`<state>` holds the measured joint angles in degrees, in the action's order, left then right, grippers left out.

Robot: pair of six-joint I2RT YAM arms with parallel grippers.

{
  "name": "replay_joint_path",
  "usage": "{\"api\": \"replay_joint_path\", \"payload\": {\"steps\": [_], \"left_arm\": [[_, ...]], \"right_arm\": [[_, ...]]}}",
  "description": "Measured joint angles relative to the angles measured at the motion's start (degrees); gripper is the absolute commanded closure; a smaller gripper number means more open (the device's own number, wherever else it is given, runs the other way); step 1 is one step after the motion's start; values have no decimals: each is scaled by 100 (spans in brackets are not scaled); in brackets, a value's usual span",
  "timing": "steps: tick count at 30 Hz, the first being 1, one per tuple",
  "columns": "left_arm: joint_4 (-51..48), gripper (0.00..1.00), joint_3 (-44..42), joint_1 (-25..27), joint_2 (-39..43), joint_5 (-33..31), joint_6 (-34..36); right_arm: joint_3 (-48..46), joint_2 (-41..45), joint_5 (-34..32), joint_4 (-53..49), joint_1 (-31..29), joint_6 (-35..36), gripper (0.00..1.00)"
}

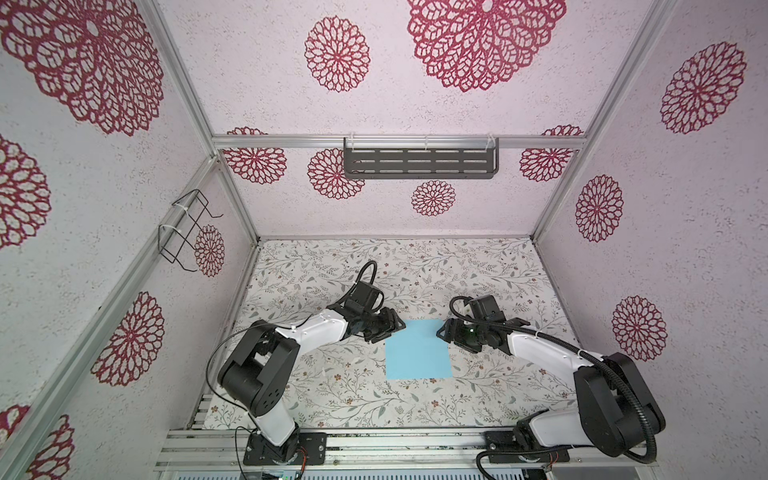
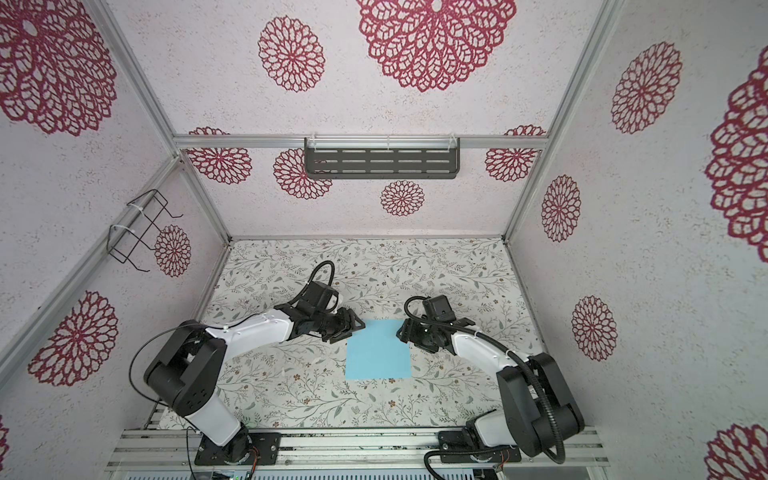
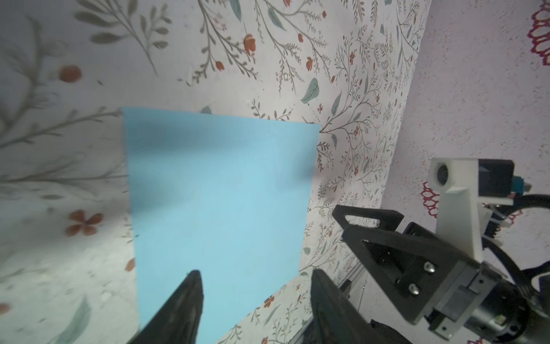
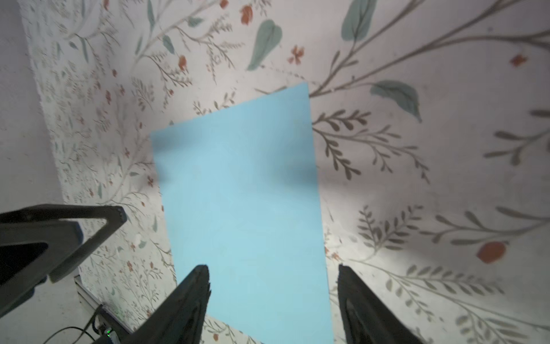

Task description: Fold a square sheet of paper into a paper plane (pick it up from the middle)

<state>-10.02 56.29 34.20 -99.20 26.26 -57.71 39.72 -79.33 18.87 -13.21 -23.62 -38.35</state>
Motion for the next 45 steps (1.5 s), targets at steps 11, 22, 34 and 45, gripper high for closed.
{"api": "replay_joint_path", "payload": {"steps": [11, 22, 34, 45], "left_arm": [[-168, 51, 212, 66, -658, 153, -149], [-468, 54, 367, 66, -857, 127, -81], [-485, 56, 389, 63, -896, 133, -44], [-420, 51, 396, 63, -920, 166, -42]], "right_arm": [[0, -334, 262, -254, 57, 299, 34], [-2, -555, 433, -142, 87, 337, 37], [-136, -649, 857, 363, 144, 321, 36], [-188, -835, 1397, 855, 173, 273, 34]]}}
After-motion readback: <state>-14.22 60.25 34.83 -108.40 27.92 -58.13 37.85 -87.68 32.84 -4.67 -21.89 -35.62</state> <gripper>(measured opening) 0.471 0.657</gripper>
